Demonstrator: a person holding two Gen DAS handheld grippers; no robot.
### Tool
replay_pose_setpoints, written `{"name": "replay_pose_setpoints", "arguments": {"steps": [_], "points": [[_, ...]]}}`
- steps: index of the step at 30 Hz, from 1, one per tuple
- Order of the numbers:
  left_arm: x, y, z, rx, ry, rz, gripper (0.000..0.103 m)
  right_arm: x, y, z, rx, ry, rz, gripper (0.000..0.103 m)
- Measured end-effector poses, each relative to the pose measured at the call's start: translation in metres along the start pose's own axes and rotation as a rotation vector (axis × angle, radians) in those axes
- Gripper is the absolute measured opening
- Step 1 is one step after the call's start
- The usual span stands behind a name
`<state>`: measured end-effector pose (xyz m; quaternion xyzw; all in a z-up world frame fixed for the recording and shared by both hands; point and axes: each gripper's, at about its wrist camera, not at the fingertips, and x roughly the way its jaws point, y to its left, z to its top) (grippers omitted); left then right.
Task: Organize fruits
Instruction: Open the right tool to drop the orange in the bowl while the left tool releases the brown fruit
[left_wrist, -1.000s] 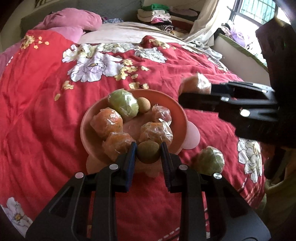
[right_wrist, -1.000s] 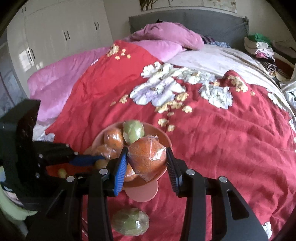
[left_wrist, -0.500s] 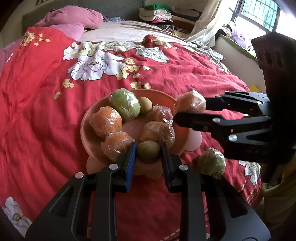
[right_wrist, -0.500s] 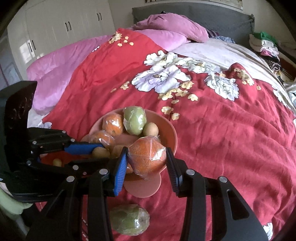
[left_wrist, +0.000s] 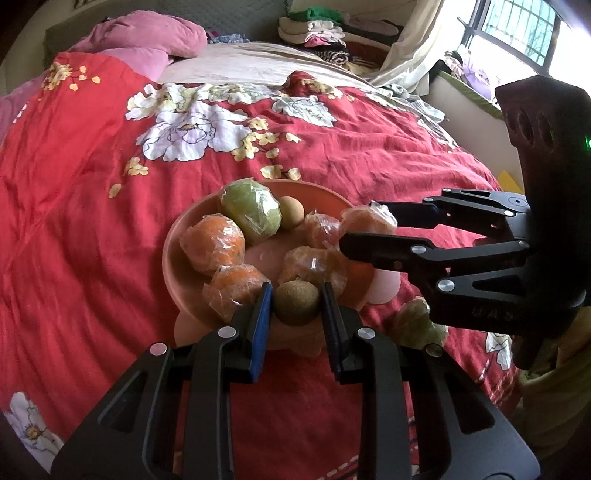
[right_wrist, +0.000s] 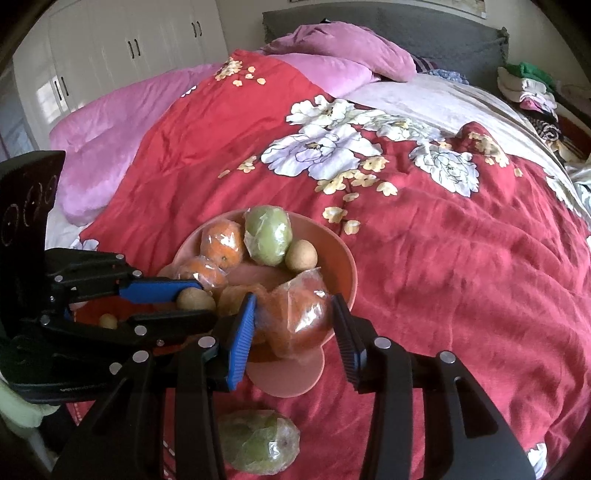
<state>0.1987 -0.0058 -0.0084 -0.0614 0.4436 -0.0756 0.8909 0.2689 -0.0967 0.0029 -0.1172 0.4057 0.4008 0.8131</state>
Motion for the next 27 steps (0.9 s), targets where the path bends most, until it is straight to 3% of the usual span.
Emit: {"name": "replay_pose_setpoints", "arguments": {"steps": [23, 27], "points": [[-0.002, 0.001, 0.001, -0.008, -0.005, -0.003, 0.02, -0.015, -0.009, 0.0, 0.03, -0.037, -0.007, 0.051], [-0.007, 0.001, 0.001, -0.012, -0.013, -0.003, 0.027, -0.019, -0.009, 0.0, 0.035, -0.045, -0.004, 0.057]]}}
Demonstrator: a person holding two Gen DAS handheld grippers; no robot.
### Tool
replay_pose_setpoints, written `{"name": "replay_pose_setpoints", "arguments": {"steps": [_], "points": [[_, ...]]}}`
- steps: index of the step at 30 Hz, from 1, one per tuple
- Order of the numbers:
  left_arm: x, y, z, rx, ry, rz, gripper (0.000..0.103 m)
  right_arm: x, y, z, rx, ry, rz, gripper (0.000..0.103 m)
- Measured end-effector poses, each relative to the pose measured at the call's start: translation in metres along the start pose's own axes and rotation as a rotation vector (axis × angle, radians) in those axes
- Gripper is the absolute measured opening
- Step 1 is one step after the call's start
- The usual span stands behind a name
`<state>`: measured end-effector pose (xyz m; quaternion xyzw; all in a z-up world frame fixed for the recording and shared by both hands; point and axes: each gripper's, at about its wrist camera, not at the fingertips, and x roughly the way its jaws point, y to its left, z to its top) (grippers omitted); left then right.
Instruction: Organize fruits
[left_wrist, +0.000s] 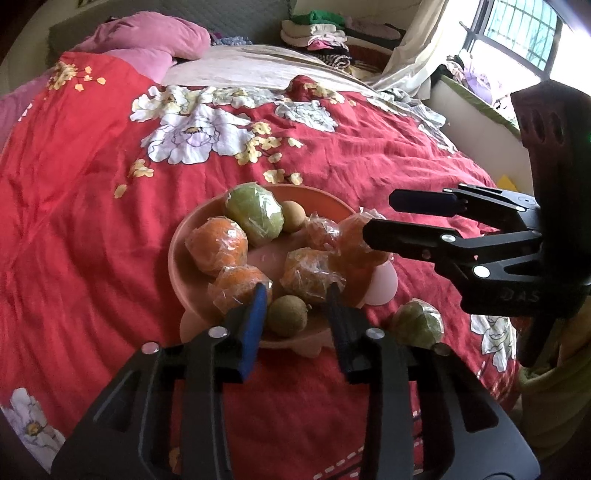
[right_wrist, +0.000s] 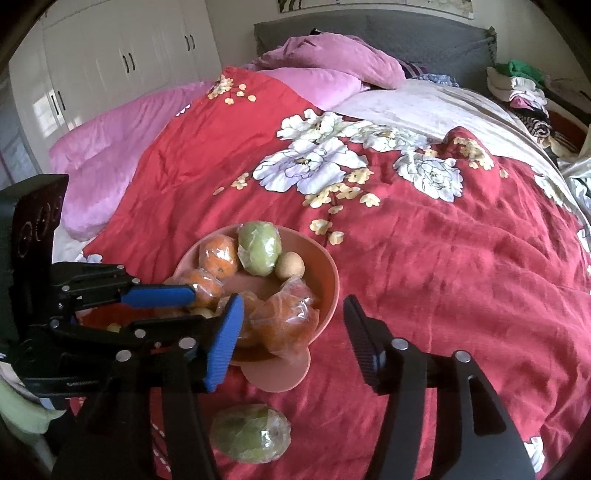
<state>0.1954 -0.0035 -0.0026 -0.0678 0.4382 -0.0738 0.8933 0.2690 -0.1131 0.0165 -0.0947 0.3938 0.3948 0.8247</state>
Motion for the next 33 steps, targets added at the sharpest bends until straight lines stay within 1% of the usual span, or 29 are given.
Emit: {"name": "replay_pose_setpoints", "arguments": {"steps": [6, 9, 10, 13, 16, 18, 19, 22, 25, 27, 29, 33], "points": [[-0.006, -0.003, 0.0, 0.004, -0.011, -0.001, 0.03, -0.009, -0.001, 0.0, 0.008, -0.021, 0.002, 0.061], [-0.009, -0.004, 0.001, 0.005, -0.017, 0.0, 0.031, -0.011, -0.001, 0.0, 0.013, -0.026, 0.002, 0.064], [-0.01, -0.004, 0.001, 0.004, -0.02, 0.0, 0.034, -0.012, -0.001, 0.0, 0.014, -0.029, 0.004, 0.065], [-0.013, -0.005, 0.002, 0.003, -0.027, 0.001, 0.036, -0.015, -0.002, -0.001, 0.019, -0.036, 0.005, 0.068], [-0.016, -0.004, 0.002, -0.002, -0.035, 0.005, 0.043, -0.02, -0.003, 0.0, 0.024, -0.05, 0.005, 0.071], [-0.019, -0.004, 0.001, -0.003, -0.04, 0.012, 0.045, -0.024, -0.003, 0.0, 0.028, -0.059, 0.006, 0.073], [-0.019, -0.004, 0.001, -0.004, -0.04, 0.014, 0.048, -0.027, -0.003, 0.0, 0.031, -0.066, 0.007, 0.074], [-0.02, -0.003, 0.002, -0.008, -0.038, 0.021, 0.049, -0.032, -0.002, 0.001, 0.033, -0.081, 0.009, 0.078], [-0.023, -0.003, 0.002, -0.012, -0.042, 0.029, 0.055, -0.036, -0.001, 0.001, 0.032, -0.093, 0.014, 0.082], [-0.024, -0.003, 0.002, -0.014, -0.044, 0.031, 0.057, -0.038, 0.0, 0.002, 0.03, -0.1, 0.016, 0.083], [-0.025, -0.003, 0.002, -0.014, -0.046, 0.037, 0.062, -0.04, 0.002, 0.003, 0.029, -0.106, 0.019, 0.086], [-0.028, -0.002, 0.002, -0.016, -0.049, 0.041, 0.066, -0.044, 0.005, 0.003, 0.023, -0.117, 0.016, 0.091]]}}
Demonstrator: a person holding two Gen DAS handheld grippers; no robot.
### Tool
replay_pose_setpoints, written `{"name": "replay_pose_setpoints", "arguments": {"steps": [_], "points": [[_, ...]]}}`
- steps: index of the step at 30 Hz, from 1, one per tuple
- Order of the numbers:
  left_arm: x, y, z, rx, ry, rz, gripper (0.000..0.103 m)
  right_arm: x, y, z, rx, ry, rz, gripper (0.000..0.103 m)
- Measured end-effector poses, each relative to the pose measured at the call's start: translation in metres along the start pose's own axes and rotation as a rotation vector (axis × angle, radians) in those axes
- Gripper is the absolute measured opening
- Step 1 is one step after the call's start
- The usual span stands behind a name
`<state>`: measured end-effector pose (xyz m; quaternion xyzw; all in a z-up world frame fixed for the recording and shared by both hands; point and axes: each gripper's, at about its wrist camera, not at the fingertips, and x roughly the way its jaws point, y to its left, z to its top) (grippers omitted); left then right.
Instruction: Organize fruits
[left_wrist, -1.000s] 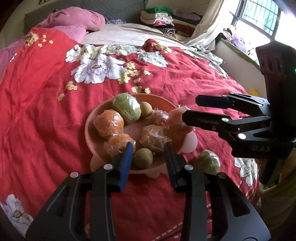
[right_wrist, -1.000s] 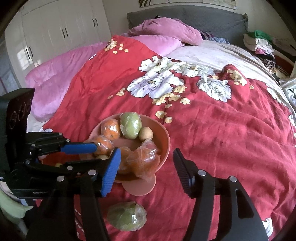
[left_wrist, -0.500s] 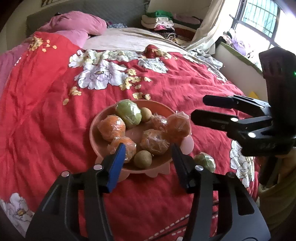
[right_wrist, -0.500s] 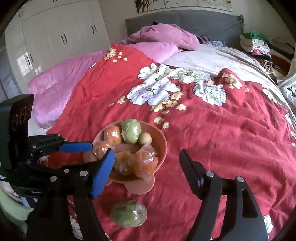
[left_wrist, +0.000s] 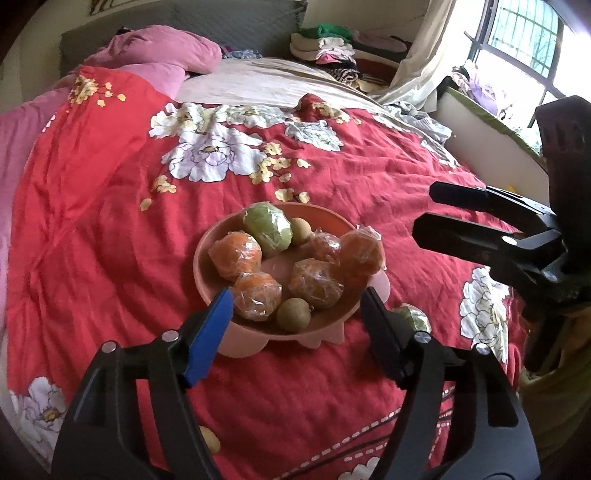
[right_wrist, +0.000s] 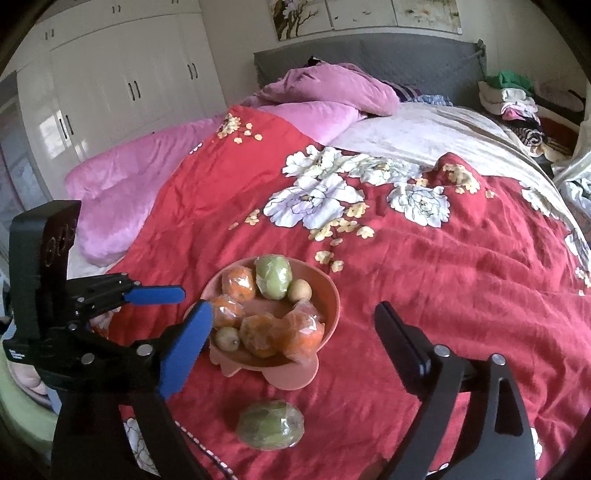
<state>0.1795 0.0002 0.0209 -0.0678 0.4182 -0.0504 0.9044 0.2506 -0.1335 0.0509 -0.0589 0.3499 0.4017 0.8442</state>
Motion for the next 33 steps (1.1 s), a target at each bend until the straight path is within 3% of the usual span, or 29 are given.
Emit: {"name": "replay_pose_setpoints", "arguments": {"steps": [25, 33], "points": [[-0.026, 0.005, -0.002, -0.026, -0.05, 0.047, 0.093, -0.023, 0.011, 0.002, -0.02, -0.059, 0.01, 0.097], [-0.037, 0.007, -0.004, -0.037, -0.062, 0.063, 0.093, -0.034, 0.019, 0.0, -0.039, -0.078, 0.011, 0.098]]}}
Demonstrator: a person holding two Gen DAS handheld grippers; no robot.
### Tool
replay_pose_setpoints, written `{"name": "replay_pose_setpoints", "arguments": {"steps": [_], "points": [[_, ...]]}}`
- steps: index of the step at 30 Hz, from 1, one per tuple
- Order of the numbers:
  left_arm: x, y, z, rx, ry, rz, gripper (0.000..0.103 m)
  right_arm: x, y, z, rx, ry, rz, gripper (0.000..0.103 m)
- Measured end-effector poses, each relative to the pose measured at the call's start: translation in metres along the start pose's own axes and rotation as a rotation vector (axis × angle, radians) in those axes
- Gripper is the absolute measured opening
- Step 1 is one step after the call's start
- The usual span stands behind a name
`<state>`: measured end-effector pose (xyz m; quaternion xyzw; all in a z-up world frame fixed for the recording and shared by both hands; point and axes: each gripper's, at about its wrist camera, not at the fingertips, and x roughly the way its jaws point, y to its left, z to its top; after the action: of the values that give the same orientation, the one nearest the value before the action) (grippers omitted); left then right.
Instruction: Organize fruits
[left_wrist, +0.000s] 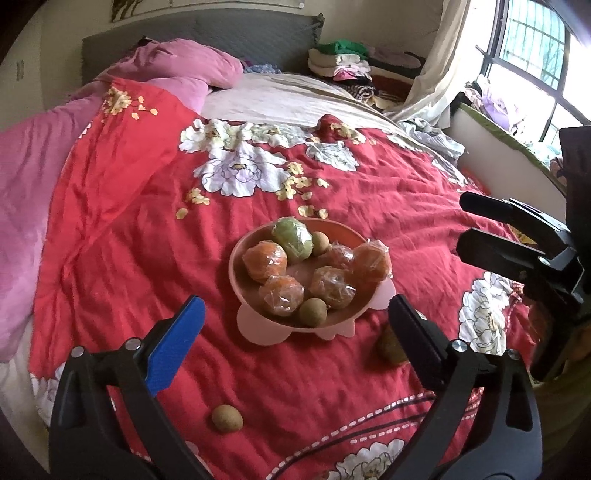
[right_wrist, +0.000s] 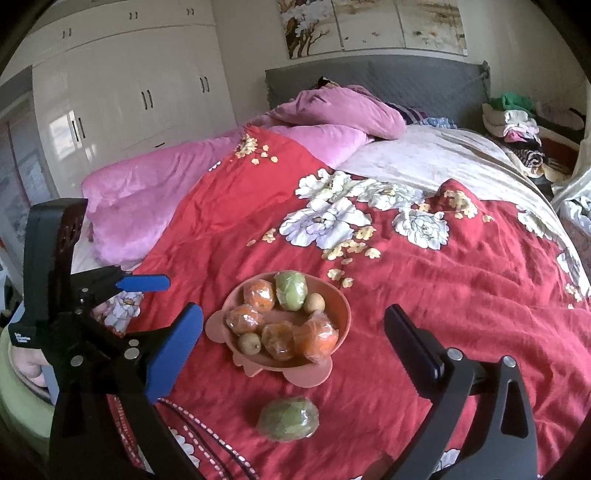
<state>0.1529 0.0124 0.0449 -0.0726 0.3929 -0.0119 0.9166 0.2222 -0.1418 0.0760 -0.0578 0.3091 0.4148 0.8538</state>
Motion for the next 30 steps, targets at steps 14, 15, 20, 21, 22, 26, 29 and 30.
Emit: {"name": "replay_pose_setpoints", "arguments": {"steps": [14, 15, 20, 21, 22, 26, 29, 30], "points": [[-0.021, 0.005, -0.007, -0.018, -0.018, 0.028, 0.093, -0.016, 0.017, -0.006, -0.044, -0.023, -0.026, 0.098], [-0.023, 0.006, -0.009, -0.019, -0.018, 0.033, 0.093, -0.017, 0.019, -0.007, -0.046, -0.022, -0.025, 0.098], [-0.028, 0.008, -0.014, -0.021, -0.016, 0.046, 0.093, -0.022, 0.025, -0.009, -0.055, -0.028, -0.024, 0.098], [-0.029, 0.009, -0.015, -0.02, -0.014, 0.049, 0.093, -0.022, 0.025, -0.009, -0.054, -0.029, -0.026, 0.098], [-0.03, 0.009, -0.015, -0.02, -0.014, 0.05, 0.093, -0.022, 0.025, -0.009, -0.054, -0.028, -0.025, 0.098], [-0.034, 0.012, -0.021, -0.022, -0.008, 0.059, 0.093, -0.023, 0.027, -0.012, -0.06, -0.018, -0.034, 0.098], [-0.035, 0.013, -0.024, -0.027, -0.004, 0.063, 0.093, -0.024, 0.028, -0.015, -0.056, -0.012, -0.037, 0.098], [-0.035, 0.014, -0.025, -0.029, -0.004, 0.066, 0.093, -0.024, 0.029, -0.017, -0.056, -0.01, -0.044, 0.098]]}}
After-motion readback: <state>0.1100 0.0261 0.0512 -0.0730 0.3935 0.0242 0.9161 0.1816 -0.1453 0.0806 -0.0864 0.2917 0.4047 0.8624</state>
